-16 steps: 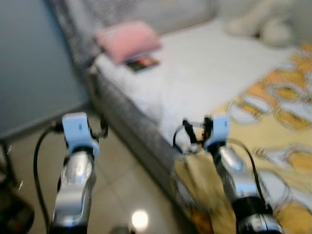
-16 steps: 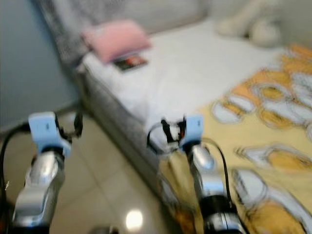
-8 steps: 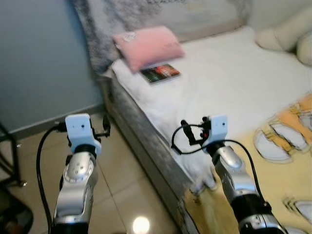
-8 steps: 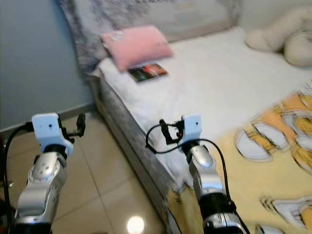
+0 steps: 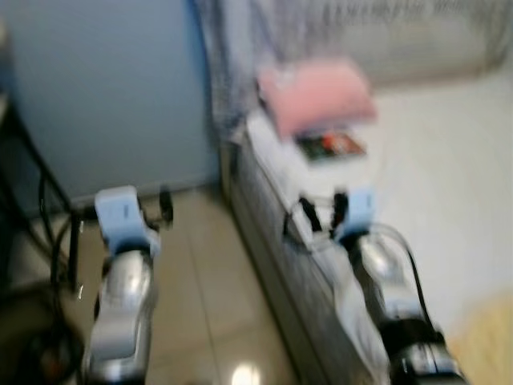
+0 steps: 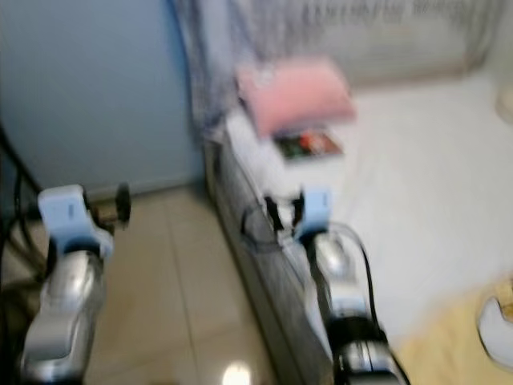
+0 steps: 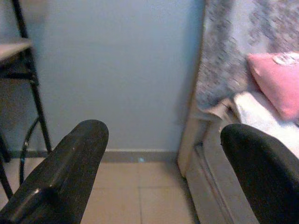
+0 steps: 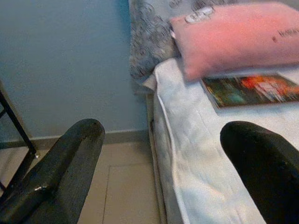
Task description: Clean up the room
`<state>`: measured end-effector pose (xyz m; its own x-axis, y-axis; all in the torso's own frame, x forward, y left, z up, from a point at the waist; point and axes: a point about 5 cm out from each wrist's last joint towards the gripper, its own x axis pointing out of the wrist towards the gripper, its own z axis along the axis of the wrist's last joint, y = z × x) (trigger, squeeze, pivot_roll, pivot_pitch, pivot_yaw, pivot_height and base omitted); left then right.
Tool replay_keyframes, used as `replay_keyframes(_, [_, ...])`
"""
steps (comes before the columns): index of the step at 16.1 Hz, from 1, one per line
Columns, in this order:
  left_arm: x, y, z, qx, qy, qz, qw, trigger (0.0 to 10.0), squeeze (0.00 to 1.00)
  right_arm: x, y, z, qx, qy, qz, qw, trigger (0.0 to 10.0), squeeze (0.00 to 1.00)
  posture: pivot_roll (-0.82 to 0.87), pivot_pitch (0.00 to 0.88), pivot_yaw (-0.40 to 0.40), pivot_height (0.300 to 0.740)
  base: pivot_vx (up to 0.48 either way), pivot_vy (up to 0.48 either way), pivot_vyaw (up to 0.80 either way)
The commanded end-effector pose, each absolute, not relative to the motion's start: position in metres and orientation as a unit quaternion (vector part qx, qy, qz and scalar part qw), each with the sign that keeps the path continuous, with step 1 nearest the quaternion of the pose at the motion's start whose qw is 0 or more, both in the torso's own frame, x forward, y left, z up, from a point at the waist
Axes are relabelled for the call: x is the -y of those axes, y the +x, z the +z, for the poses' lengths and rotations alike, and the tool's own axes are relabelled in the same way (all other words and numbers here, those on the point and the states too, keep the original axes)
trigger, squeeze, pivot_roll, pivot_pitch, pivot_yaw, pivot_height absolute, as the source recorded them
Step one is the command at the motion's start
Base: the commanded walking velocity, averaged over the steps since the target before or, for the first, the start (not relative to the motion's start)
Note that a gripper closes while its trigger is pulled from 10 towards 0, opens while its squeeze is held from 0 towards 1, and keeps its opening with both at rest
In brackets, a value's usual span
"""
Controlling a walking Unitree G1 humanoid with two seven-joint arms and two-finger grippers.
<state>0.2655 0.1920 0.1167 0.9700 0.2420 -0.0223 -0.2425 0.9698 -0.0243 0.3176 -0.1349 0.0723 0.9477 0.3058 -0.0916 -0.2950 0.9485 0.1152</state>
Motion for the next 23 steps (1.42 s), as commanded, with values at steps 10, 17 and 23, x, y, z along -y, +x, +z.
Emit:
replay_keyframes(10, [-0.195,0.271,0.119,-0.011,0.015,0.106,0.994,10.0,0.00,0.125,0.322,0.074,-0.051,0.053,0.150,0.986,10.0,0.00,0.03,0.000,-0.031,0.740,0.466,0.000,0.31])
replay_keyframes(17, [-0.199,0.270,0.101,-0.063,0.028,0.100,0.993,10.0,0.00,0.134,0.324,0.077,-0.036,0.089,0.118,0.988,10.0,0.00,0.03,0.000,-0.030,0.740,0.137,0.000,0.35])
replay_keyframes(23, [-0.165,0.282,0.096,-0.035,0.128,-0.081,0.988,10.0,0.00,0.150,0.317,0.065,-0.046,0.154,0.036,0.986,10.0,0.05,0.00,0.000,0.007,0.740,0.000,0.000,0.00])
